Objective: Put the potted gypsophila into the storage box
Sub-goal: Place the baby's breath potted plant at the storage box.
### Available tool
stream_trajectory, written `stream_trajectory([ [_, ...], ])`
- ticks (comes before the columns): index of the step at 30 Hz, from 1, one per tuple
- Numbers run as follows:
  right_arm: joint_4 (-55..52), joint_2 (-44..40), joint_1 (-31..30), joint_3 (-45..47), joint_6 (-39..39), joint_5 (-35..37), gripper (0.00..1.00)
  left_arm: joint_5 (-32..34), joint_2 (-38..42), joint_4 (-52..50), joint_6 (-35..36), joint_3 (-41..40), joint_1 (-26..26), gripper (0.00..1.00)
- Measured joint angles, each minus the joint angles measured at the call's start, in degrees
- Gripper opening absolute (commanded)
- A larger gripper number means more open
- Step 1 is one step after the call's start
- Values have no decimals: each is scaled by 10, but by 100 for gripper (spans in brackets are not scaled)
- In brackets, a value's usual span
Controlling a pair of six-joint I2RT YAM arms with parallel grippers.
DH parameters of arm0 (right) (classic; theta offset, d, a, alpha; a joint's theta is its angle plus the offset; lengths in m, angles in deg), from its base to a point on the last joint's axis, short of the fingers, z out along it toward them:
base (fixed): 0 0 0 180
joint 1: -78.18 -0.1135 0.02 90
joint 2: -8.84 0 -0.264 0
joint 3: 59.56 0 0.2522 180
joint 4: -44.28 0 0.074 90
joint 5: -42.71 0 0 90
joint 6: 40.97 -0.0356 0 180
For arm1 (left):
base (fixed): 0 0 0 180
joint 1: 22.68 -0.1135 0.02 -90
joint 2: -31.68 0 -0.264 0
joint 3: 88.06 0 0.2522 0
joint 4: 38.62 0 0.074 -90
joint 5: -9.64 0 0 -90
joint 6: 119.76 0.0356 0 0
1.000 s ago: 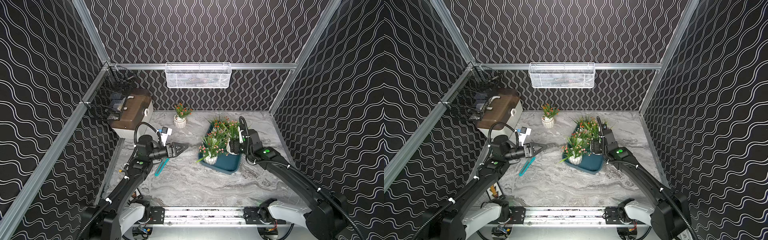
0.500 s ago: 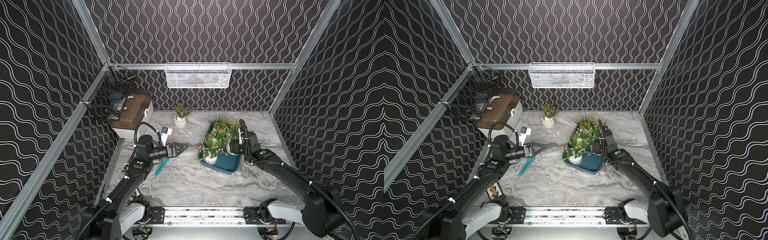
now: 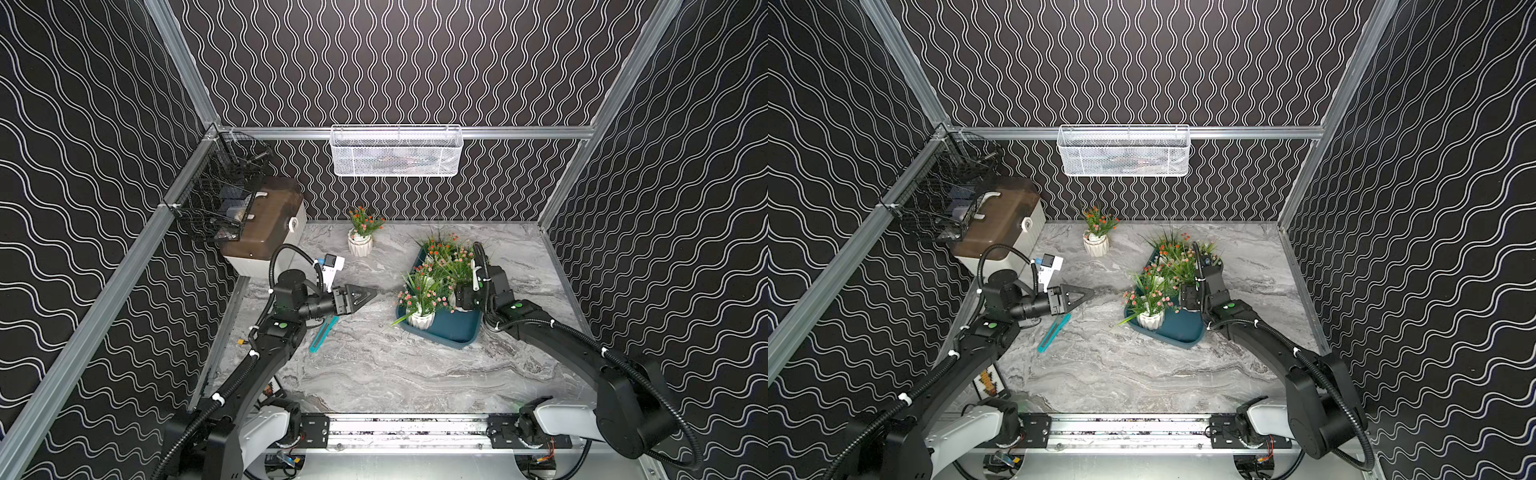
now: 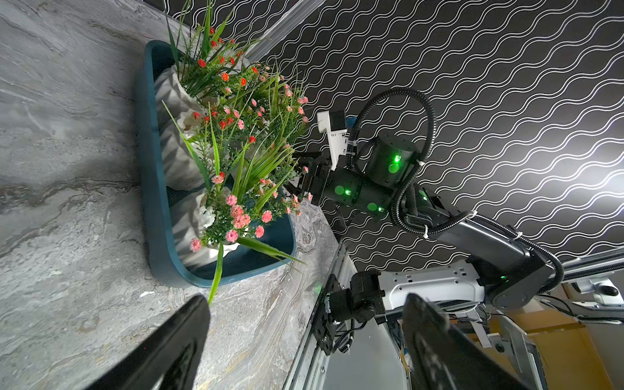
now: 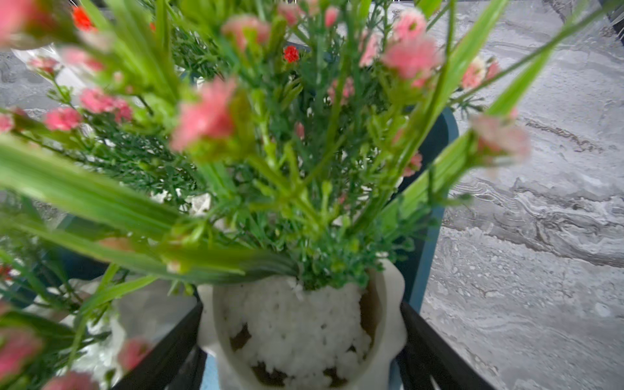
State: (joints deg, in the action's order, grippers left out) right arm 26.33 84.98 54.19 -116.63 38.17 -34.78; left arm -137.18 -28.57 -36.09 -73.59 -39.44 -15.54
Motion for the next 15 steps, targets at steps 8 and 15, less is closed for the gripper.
stream_trajectory([
  [8,37,30,0,13,5,-9,77,-1,0,9,0,0,0,92],
  [15,67,49,0,21,17,-10,78,-1,0,8,0,0,0,92],
])
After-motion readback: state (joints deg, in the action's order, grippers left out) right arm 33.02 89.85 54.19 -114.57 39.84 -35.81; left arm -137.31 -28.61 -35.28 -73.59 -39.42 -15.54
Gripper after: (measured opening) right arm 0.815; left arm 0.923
